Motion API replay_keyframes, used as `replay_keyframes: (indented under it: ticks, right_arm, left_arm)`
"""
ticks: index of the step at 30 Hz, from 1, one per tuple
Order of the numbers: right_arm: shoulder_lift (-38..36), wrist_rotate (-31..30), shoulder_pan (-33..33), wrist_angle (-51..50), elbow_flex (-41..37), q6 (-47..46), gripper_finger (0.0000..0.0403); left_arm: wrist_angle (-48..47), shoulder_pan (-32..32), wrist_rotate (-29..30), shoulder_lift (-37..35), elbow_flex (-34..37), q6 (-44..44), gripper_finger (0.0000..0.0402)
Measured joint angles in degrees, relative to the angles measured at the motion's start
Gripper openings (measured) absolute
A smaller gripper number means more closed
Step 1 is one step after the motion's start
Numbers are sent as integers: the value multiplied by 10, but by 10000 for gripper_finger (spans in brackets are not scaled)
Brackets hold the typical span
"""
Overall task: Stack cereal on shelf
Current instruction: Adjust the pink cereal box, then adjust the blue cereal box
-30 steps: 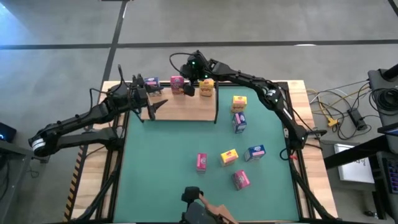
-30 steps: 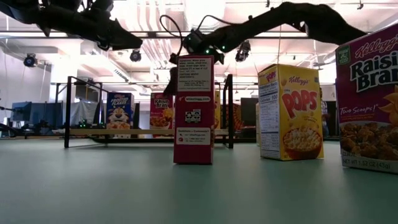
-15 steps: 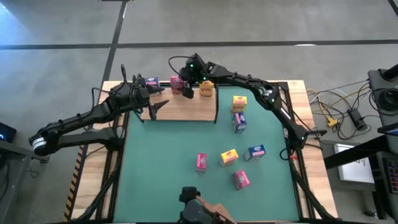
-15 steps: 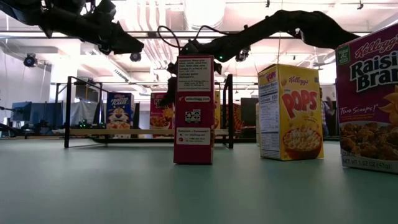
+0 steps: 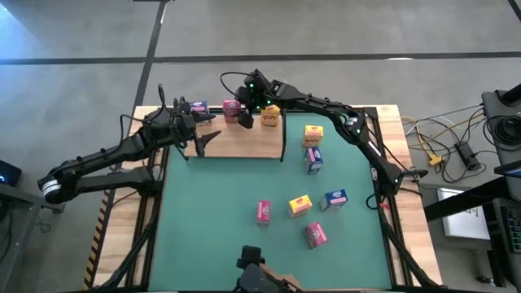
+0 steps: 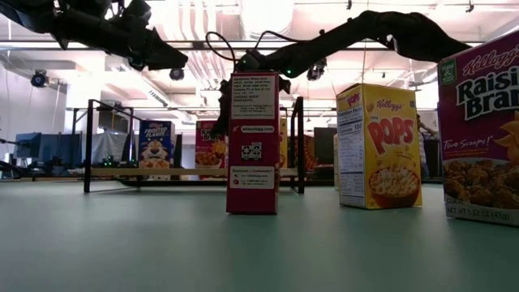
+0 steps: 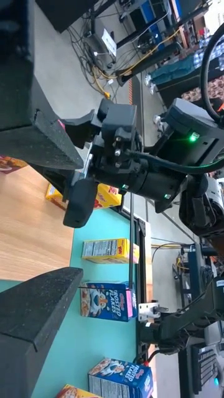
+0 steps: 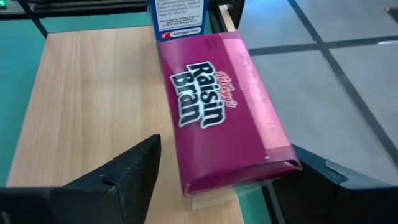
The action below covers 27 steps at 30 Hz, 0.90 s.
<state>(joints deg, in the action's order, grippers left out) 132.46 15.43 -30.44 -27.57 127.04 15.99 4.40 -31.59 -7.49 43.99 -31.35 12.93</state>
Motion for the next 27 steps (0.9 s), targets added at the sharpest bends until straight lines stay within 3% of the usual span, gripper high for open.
replay_keyframes:
  ticks: [8, 21, 27]
  right_arm:
    - [0, -4, 1, -7, 0, -28, 245]
    - [-66, -18, 1, -74, 0, -19, 284]
    - [-110, 24, 17, -113, -6, 8, 292]
  left_arm:
    - [1, 0, 0, 0, 0, -2, 255]
    - [5, 7, -21, 17, 1, -110, 255]
    - [59, 66, -26, 57, 3, -174, 255]
